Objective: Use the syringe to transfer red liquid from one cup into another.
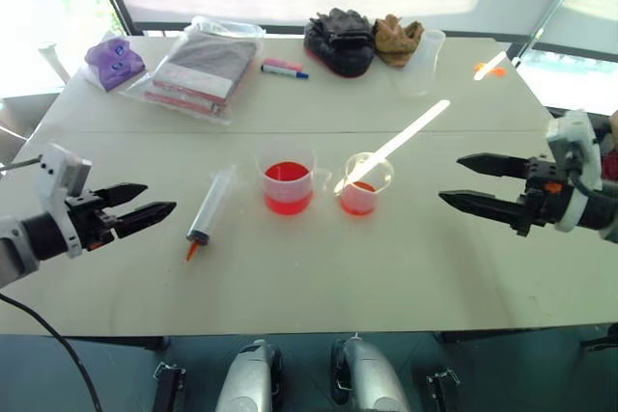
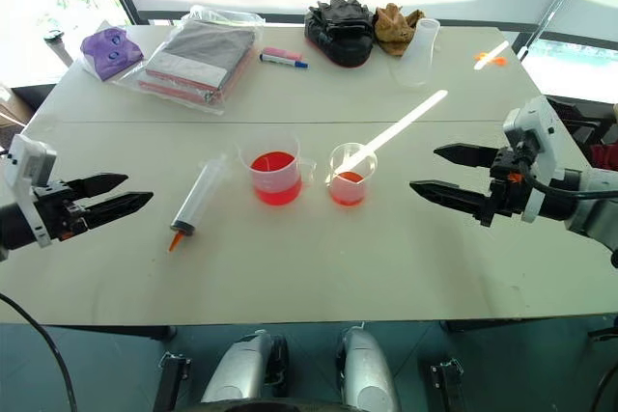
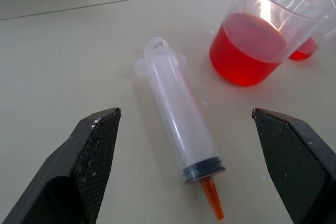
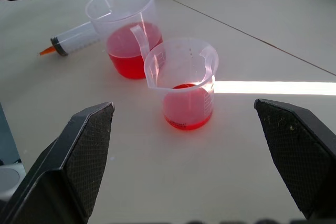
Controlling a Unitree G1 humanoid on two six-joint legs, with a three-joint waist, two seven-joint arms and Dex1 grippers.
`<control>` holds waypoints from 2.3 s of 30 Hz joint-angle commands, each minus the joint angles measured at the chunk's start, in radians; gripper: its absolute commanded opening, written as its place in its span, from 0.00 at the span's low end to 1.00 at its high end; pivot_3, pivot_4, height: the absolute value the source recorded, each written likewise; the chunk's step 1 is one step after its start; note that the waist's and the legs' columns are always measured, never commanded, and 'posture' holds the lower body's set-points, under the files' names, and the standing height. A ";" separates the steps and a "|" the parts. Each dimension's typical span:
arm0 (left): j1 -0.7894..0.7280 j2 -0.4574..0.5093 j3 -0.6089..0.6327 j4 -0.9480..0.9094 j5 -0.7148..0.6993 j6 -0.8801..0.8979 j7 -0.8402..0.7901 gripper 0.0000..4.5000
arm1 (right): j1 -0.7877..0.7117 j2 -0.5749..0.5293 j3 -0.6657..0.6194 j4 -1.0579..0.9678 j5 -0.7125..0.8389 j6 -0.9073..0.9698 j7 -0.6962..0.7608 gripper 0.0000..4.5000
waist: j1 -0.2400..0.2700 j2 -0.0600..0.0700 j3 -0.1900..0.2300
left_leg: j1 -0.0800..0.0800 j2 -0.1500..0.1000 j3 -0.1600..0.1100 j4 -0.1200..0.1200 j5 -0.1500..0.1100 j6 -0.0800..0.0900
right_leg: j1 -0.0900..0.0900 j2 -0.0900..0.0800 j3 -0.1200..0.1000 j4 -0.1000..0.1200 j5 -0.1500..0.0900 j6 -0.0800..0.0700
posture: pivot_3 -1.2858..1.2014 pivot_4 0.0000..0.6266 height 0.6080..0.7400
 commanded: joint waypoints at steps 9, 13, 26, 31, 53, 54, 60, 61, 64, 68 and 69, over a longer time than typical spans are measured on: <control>-0.021 -0.010 0.010 -0.041 -0.006 -0.015 0.017 0.94 | -0.015 -0.004 0.028 0.008 -0.073 -0.075 0.004 1.00 | -0.003 0.000 0.000 | 0.000 0.000 0.000 0.000 0.000 0.000 | 0.000 0.000 0.000 0.001 0.000 0.000 | 0.52 0.24 1.00; -0.027 -0.007 -0.013 -0.047 0.026 -0.030 0.032 0.94 | -0.028 -0.008 0.035 0.000 -0.078 -0.065 -0.003 1.00 | -0.002 0.000 0.000 | 0.000 0.000 0.000 0.001 0.001 0.000 | 0.001 0.001 0.000 0.001 0.000 0.000 | 0.52 0.24 1.00; -0.082 0.007 -0.068 -0.038 0.093 -0.024 0.078 0.94 | -0.019 -0.003 0.036 -0.021 -0.096 -0.062 -0.017 1.00 | 0.006 0.000 0.000 | 0.001 0.000 0.001 0.003 0.001 0.000 | 0.002 0.002 -0.001 0.002 0.001 0.001 | 0.52 0.24 1.00; -0.175 0.069 -0.100 0.014 0.044 0.141 0.091 0.94 | -0.040 -0.005 0.037 -0.022 -0.085 -0.061 -0.007 1.00 | 0.007 -0.001 0.000 | 0.001 0.001 0.001 0.004 0.001 0.001 | 0.003 0.006 -0.001 0.002 0.002 0.004 | 0.52 0.24 1.00; -1.079 -0.040 -0.979 0.606 0.362 0.475 -0.029 0.94 | -0.363 -0.010 0.330 -0.304 0.007 -0.063 0.049 1.00 | 0.008 -0.004 0.000 | -0.003 0.001 0.002 0.019 -0.001 0.004 | 0.003 0.011 0.001 0.007 0.005 0.012 | 0.52 0.24 1.00; -1.100 -0.054 -1.005 0.645 0.383 0.466 -0.046 0.94 | -0.350 -0.010 0.328 -0.308 0.000 -0.069 0.048 1.00 | 0.008 -0.004 0.000 | -0.003 0.001 0.002 0.019 -0.001 0.004 | 0.003 0.011 0.001 0.007 0.005 0.012 | 0.52 0.24 1.00; -1.226 -0.185 -1.124 0.939 0.516 0.364 -0.158 0.94 | -0.318 0.007 0.317 -0.317 -0.010 -0.080 0.018 1.00 | 0.010 -0.004 0.000 | -0.003 0.001 0.001 0.020 -0.001 0.005 | 0.003 0.011 0.001 0.008 0.005 0.012 | 0.52 0.24 1.00; -1.237 -0.206 -1.138 0.971 0.535 0.345 -0.178 0.94 | -0.308 0.008 0.316 -0.321 -0.014 -0.081 0.009 1.00 | 0.010 -0.004 0.000 | -0.003 0.001 0.002 0.020 -0.001 0.005 | 0.003 0.011 0.001 0.008 0.005 0.012 | 0.52 0.24 1.00; -1.255 -0.254 -1.170 1.042 0.592 0.302 -0.222 0.94 | -0.288 0.011 0.307 -0.329 -0.015 -0.080 -0.011 1.00 | 0.009 -0.004 0.000 | -0.004 0.001 0.002 0.020 -0.002 0.006 | 0.002 0.011 0.001 0.008 0.005 0.012 | 0.52 0.24 1.00; -1.257 -0.302 -1.198 1.115 0.667 0.273 -0.254 0.94 | -0.271 0.013 0.295 -0.335 -0.006 -0.075 -0.038 1.00 | 0.008 -0.004 0.000 | -0.005 0.001 0.001 0.020 -0.002 0.006 | 0.001 0.011 0.001 0.009 0.005 0.012 | 0.52 0.24 1.00; -1.253 -0.311 -1.203 1.128 0.686 0.262 -0.258 0.94 | -0.267 0.013 0.292 -0.336 -0.006 -0.075 -0.044 1.00 | 0.008 -0.004 0.000 | -0.005 0.001 0.001 0.021 -0.002 0.006 | 0.000 0.011 0.001 0.010 0.005 0.012 | 0.52 0.24 1.00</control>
